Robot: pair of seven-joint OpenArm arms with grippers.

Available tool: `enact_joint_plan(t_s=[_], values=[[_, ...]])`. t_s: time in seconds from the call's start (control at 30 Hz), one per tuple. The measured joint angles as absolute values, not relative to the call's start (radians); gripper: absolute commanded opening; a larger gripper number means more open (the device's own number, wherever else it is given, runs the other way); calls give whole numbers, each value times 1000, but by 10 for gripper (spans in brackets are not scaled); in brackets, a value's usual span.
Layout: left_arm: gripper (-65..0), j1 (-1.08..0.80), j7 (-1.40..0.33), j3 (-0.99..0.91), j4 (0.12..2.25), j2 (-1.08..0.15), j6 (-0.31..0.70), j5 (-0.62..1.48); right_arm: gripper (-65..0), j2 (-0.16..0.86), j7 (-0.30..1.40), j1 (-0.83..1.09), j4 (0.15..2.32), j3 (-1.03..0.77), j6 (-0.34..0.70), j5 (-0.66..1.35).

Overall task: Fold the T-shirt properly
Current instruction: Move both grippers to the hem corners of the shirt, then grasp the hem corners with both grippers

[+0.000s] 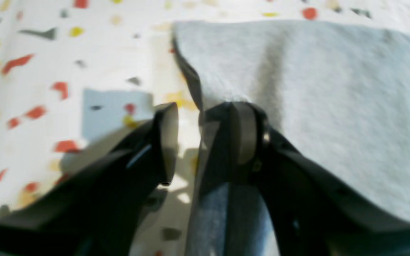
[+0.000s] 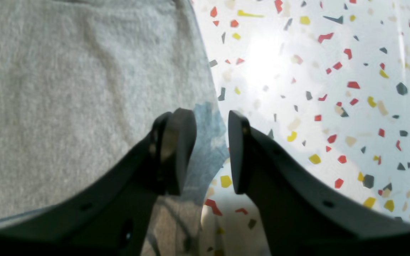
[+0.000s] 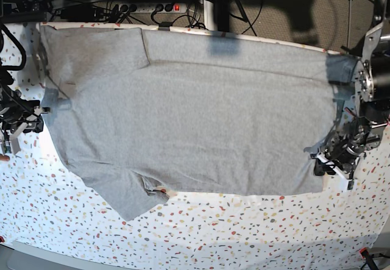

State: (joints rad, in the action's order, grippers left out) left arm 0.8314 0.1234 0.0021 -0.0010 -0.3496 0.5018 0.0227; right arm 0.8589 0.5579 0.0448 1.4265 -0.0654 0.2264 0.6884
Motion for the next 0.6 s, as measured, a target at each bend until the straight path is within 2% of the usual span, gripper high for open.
enact_joint_plan(t_s=[0.4,0.6], values=[[-422,852,137,2,-1,-364,504,24,-448,859,575,44,1427,-65,226,688],[-422,853,120,2,-1,-363,522,98,-448,859,578,44,1427,-65,226,688]])
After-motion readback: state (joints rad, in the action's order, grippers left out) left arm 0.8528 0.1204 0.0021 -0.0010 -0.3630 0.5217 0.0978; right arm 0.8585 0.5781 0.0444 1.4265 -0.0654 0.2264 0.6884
